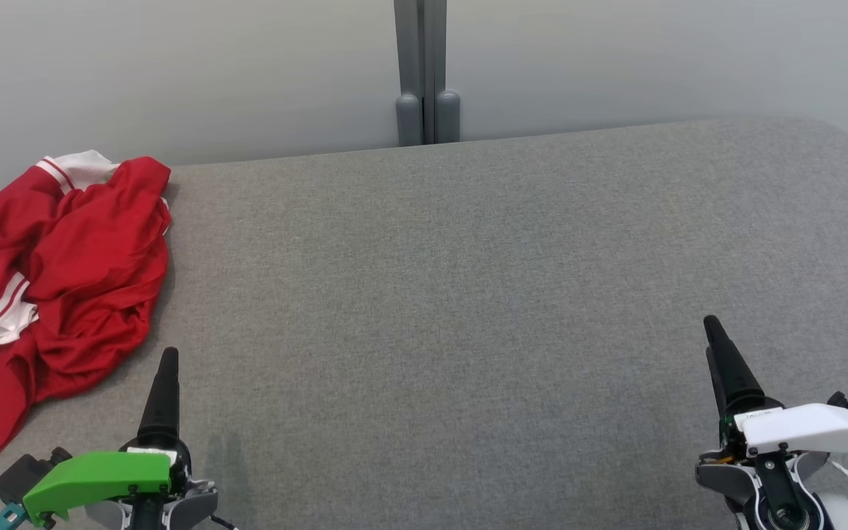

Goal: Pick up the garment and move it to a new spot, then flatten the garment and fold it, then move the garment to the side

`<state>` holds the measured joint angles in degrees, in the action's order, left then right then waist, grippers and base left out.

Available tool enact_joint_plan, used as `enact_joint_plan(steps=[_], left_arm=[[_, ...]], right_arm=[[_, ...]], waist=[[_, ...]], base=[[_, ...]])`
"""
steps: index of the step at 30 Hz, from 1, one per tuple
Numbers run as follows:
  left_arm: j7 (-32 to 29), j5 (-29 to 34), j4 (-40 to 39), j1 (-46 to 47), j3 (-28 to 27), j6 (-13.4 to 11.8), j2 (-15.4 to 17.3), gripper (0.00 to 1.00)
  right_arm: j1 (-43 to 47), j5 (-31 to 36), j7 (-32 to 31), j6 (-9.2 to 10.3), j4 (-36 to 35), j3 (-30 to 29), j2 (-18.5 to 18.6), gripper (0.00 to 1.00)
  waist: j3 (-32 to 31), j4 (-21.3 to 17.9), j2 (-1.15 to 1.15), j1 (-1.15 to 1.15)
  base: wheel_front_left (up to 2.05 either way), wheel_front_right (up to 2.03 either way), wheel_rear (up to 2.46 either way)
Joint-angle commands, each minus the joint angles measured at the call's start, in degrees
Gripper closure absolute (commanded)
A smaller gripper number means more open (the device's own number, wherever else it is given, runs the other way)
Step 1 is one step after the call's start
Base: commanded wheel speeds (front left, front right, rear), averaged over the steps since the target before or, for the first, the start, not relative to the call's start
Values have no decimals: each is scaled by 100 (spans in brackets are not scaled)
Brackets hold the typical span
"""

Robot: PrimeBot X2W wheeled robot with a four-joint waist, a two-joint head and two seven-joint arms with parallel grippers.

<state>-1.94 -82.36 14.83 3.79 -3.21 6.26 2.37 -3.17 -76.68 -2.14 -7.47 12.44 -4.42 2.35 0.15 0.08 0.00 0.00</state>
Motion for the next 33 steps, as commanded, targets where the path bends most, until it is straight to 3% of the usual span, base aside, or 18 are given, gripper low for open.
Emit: enact_joint_plan(steps=[1,20,33], left_arm=[[62,273,-124,21,38,-40,32,0],[490,2693,-163,-119,239,-299,51,0],[738,3981,-173,-177,346,-439,117,0]], right_arm=[[-33,284,77,-1,-167,40,30,0],[99,2654,506,-1,-536,306,74,0],[135,3913,756,-2,-642,434,181,0]], waist=[[1,1,0,0],[8,25,0,0],[11,45,0,0]], base=[[0,0,0],[0,0,0],[0,0,0]])
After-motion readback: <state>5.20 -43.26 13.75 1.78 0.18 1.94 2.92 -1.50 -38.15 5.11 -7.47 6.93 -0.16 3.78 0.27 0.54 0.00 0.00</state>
